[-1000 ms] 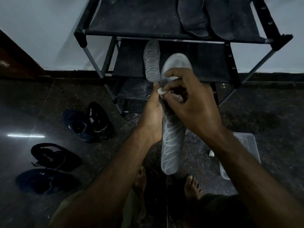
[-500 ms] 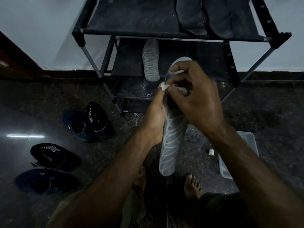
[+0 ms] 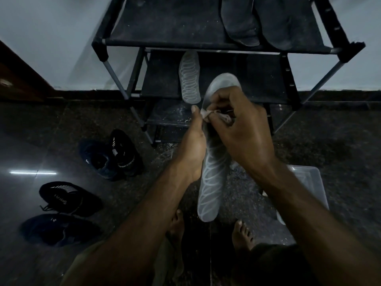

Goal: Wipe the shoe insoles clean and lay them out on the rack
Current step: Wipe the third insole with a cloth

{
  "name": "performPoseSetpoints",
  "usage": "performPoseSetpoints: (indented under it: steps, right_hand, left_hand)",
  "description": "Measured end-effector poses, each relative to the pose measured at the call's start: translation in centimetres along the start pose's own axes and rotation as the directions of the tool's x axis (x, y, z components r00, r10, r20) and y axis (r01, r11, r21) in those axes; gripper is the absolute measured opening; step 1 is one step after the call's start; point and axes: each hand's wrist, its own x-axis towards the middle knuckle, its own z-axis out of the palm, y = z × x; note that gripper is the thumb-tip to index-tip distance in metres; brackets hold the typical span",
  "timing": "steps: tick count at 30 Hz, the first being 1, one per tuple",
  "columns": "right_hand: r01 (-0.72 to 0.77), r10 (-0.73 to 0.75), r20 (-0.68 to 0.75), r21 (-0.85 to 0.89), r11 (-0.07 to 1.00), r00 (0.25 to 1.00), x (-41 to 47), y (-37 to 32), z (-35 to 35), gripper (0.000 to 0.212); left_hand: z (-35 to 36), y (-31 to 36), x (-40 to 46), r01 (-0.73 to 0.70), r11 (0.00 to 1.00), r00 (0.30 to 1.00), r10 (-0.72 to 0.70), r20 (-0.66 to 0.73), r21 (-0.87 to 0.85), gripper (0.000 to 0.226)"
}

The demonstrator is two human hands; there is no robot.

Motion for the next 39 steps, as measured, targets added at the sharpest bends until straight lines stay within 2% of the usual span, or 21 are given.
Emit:
performPoseSetpoints:
  steps: [4,7,11,14,20,26,32,34,37,39]
  right_hand:
    - [-0.040,0.029,-0.146,-0.075,0.996,0.989,1.3,0.8,-0.7,0.028]
    - [-0.081,0.071,-0.191,-0.046,0.996,0.979,1.8,1.4,-1.5,0.034]
    - [-0.058,0.060,-0.139,0.012,0.998,0.988,1.5,1.0,-1.3,0.034]
    - [-0.014,0.012,-0.092,-0.022,1.000,0.996,1.6,0.7,-1.0,0.031]
    - [-0.088,0.070,-0.255,-0.063,0.994,0.965,2.6,2.3,-2.4,0.031]
    - [0.008,-0.018,-0.105,-0.086,0.996,0.994,1.9,0.5,-0.8,0.031]
    - [-0.099,0.067,-0.286,-0.098,0.990,0.956,2.8,2.7,-3.1,0.029]
    - [-0.090,0.070,-0.266,-0.065,0.994,0.961,2.5,2.3,-2.9,0.029]
    - [-0.035,0.030,-0.128,-0.036,0.999,0.991,2.1,1.0,-1.7,0.031]
    - [-0.009,0.004,-0.091,-0.057,0.998,0.996,2.2,0.7,-1.3,0.034]
  left_hand:
    - [0.4,-0.5,0.1,0.041,0.999,0.997,-0.042,0.063,0.027,0.065]
    - [0.6,-0.7,0.1,0.023,0.998,0.996,-0.028,0.085,0.051,0.064]
    - [0.5,-0.7,0.5,-0.004,0.998,0.996,-0.001,0.089,0.058,0.057]
    - [0.4,-0.8,0.6,-0.022,0.999,0.995,0.019,0.099,0.034,0.056]
    - [0.8,-1.1,0.5,0.012,0.996,0.993,-0.022,0.112,0.086,0.056]
    - [0.6,-0.8,0.5,-0.006,0.998,0.997,0.002,0.071,0.067,0.058]
    - [0.7,-1.1,0.4,0.020,0.995,0.994,-0.030,0.108,0.094,0.059]
    - [0.8,-1.2,0.5,0.013,0.994,0.993,-0.025,0.118,0.105,0.058]
    - [0.7,-0.9,0.6,-0.009,0.995,0.995,-0.001,0.096,0.099,0.058]
    - [0.5,-0.8,0.6,-0.021,0.997,0.996,0.014,0.092,0.079,0.058]
